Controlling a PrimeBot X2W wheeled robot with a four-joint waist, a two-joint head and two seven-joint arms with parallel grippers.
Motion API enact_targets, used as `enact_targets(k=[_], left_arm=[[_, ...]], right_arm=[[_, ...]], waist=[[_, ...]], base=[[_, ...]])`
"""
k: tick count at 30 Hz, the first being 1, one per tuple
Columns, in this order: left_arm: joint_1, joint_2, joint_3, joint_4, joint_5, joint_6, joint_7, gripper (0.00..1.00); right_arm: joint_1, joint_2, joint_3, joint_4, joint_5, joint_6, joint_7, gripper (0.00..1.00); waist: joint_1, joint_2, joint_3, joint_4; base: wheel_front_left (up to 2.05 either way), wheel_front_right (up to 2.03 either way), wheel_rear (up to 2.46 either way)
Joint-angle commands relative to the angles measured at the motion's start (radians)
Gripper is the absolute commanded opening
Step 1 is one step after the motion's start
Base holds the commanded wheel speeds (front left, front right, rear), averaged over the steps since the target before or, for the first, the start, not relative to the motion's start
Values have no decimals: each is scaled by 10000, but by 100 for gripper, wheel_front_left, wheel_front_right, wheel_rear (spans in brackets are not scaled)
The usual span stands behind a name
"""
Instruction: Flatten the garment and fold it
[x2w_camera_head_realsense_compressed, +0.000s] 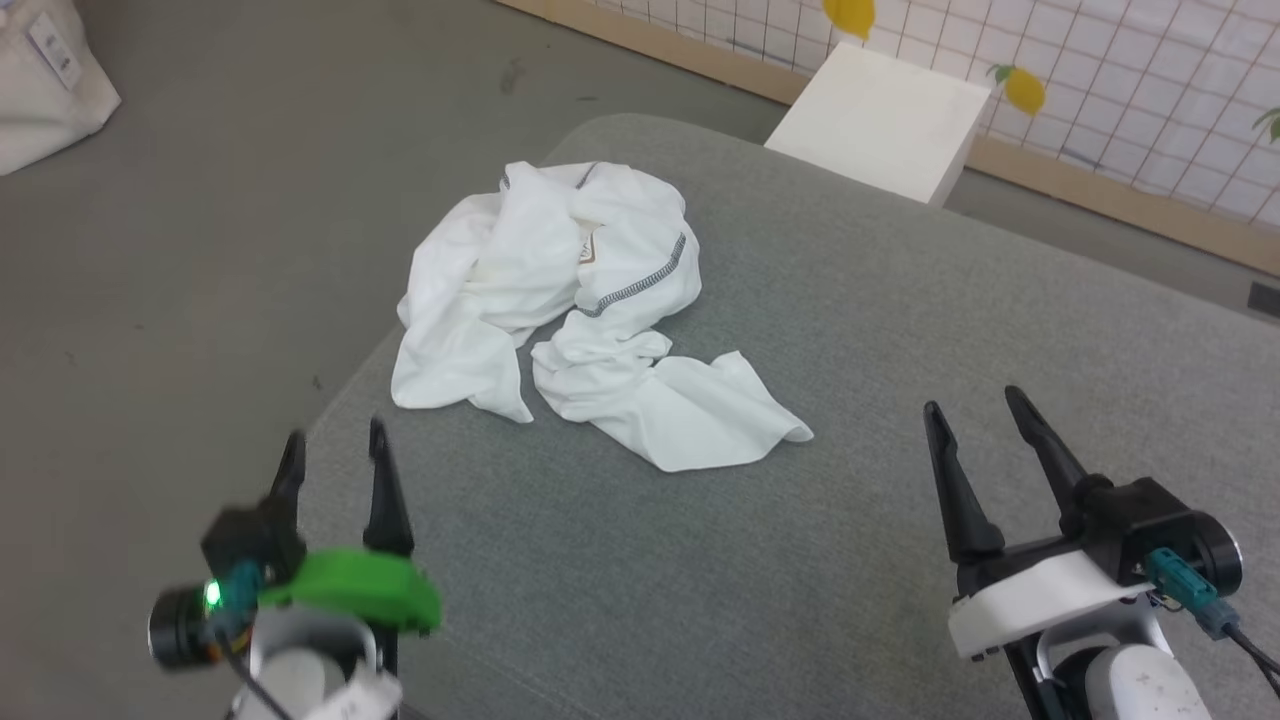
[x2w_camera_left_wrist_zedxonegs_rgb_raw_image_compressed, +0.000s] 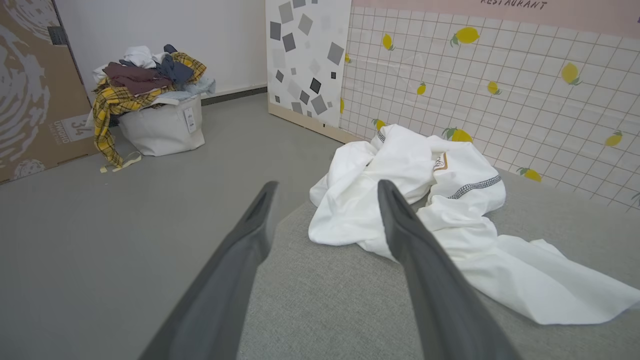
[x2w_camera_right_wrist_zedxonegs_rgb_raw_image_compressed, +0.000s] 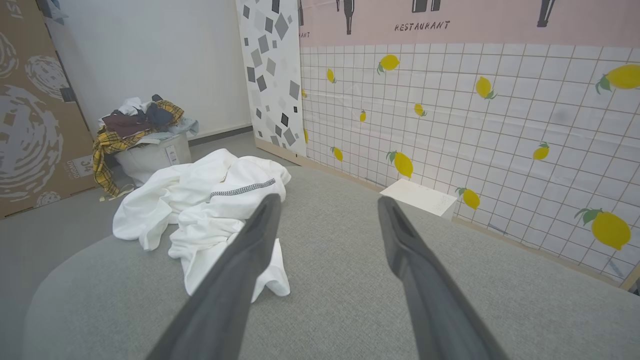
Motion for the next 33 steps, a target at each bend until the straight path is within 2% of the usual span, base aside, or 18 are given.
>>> enact_targets(k=[1,9,16,22,26,33], left_arm=[[-777,88,-68,53,-199,-169,261,100],[-4036,528,247,971,-1277,-812,2148,100],[-6491,1417,852,1966,-2246,-1058,4282,100],[-7770,2262,1610,2541,-3116,-768,6298,100],[-8118,2718,1960,2582,-3385,-376,7298,100],[-8028,2908,2465,2651,-3914,569,8979,100]], right_arm=[[-231,3,-7,-108,-66,-17,18,100],[-993,3,124,-541,-345,-17,220,100],[-1803,3,308,-629,-499,-17,154,100],[-2477,3,408,-521,-426,-17,-93,100],[-2715,3,359,-351,-281,-17,-311,100],[-3009,3,462,-55,-130,-17,-580,100]], waist=[[0,0,327,-169],[0,0,2085,-1250],[0,0,3799,-2585],[0,0,5029,-3711],[0,0,5570,-4234],[0,0,6036,-4743]], base=[[0,0,0],[0,0,0],[0,0,0],[0,0,0],[0,0,0],[0,0,0]])
